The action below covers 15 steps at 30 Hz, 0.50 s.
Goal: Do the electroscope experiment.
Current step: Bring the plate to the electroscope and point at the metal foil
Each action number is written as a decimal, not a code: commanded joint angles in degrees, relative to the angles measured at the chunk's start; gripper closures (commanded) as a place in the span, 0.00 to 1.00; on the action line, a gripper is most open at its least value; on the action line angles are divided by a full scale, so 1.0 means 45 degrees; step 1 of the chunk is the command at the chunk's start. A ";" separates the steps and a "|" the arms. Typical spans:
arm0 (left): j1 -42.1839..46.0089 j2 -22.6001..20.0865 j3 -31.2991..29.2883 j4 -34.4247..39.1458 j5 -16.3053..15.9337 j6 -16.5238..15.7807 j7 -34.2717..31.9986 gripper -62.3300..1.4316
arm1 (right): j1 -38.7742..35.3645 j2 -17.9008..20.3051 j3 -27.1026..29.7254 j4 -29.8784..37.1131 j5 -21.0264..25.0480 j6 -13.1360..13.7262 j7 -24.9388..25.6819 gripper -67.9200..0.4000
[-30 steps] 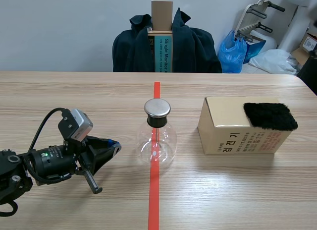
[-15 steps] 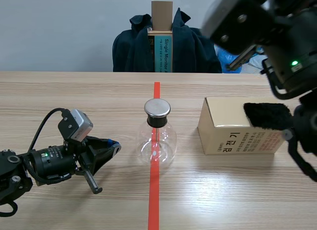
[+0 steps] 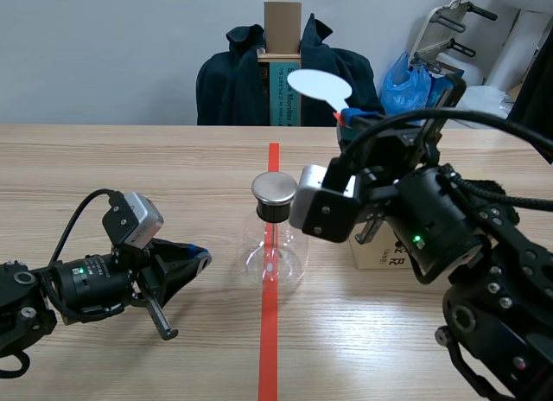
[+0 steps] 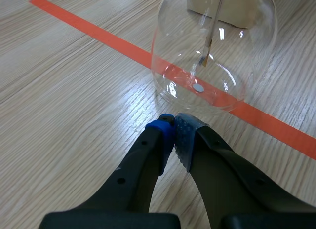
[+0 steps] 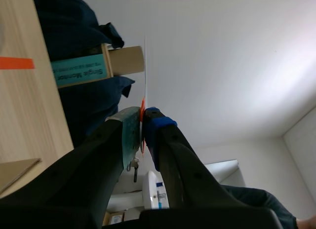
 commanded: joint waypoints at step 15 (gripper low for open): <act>-0.0073 0.0029 -0.0092 0.0277 -0.0087 0.0024 -0.0170 0.93 | -0.0680 0.0559 -0.0068 -0.0835 -0.0253 -0.1331 0.0408 0.98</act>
